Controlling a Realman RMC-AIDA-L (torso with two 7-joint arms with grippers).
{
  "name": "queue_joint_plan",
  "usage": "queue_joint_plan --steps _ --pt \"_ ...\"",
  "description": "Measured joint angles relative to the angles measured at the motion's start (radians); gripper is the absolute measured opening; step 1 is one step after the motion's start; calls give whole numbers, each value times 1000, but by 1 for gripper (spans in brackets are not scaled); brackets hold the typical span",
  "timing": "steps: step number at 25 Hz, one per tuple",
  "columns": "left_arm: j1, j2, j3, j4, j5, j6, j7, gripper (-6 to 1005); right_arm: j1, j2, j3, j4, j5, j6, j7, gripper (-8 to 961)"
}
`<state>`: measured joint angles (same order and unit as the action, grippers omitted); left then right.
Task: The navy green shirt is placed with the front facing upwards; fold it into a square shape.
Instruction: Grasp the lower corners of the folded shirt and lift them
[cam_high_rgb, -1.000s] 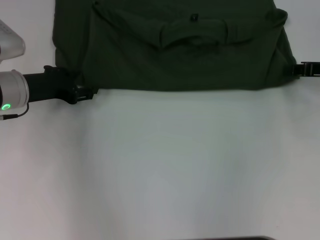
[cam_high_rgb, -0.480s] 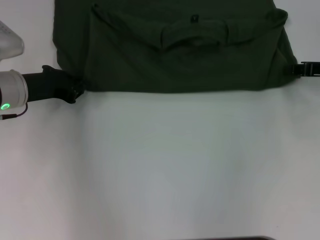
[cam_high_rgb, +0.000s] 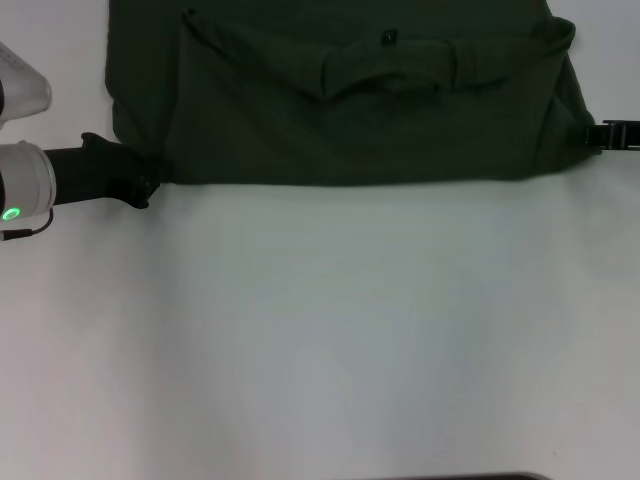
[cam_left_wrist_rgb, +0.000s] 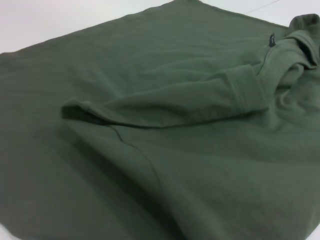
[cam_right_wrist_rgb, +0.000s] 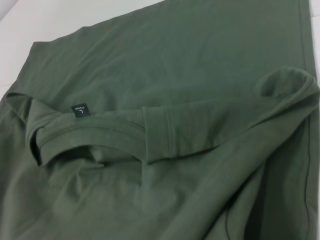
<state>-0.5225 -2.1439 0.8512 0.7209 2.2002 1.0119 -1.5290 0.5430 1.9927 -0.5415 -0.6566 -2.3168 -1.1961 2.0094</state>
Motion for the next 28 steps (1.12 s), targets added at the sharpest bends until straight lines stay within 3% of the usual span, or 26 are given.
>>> queue_joint_plan --steps 16,28 --pt "8 40 1 9 5 99 -27 40 -26 1 1 0 16 2 -4 24" --pt "11 41 -10 35 68 130 -59 44 -53 1 2 2 48 1 -28 23"
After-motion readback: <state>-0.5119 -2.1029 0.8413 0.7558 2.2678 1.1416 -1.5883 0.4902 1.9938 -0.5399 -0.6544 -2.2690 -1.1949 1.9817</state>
